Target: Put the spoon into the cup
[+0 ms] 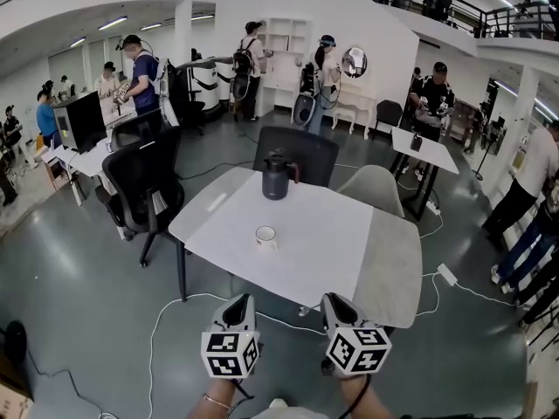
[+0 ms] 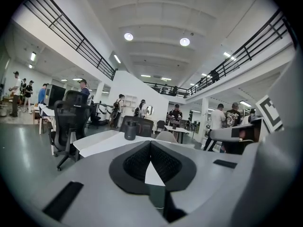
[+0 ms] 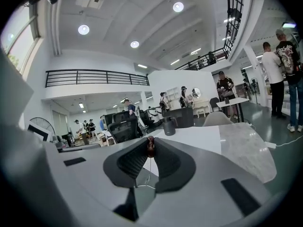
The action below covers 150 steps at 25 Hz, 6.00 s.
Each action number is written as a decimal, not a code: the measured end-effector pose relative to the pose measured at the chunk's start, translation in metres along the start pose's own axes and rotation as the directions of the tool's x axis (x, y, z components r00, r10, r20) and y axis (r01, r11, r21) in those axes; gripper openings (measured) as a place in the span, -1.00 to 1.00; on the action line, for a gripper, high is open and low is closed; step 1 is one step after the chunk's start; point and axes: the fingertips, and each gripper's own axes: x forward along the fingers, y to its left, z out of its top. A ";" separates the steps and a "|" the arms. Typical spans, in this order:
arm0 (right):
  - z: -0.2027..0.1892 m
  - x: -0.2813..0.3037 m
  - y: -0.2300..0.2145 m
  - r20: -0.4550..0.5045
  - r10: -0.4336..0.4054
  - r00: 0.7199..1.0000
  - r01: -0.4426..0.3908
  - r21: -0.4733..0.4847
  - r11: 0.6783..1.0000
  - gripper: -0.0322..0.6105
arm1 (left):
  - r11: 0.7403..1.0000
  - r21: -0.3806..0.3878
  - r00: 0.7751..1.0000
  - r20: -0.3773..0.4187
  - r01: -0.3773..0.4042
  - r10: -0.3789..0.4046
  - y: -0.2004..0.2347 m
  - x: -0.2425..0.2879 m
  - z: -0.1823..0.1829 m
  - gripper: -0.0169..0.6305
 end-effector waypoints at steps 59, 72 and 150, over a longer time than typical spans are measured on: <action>0.066 0.339 -0.044 -0.078 0.011 0.997 -0.006 0.053 0.999 -0.71 | 0.998 -0.043 0.995 -0.083 -0.055 0.051 0.184 0.289 0.049 -0.89; 0.039 0.341 -0.043 -0.149 0.040 0.988 -0.029 0.072 0.997 -0.71 | 0.994 -0.045 0.987 -0.130 -0.098 0.091 0.190 0.275 0.027 -0.89; -0.066 0.365 -0.061 -0.315 0.002 0.949 0.023 0.077 0.997 -0.44 | 0.975 -0.155 0.954 -0.278 -0.159 0.111 0.187 0.274 -0.075 -0.89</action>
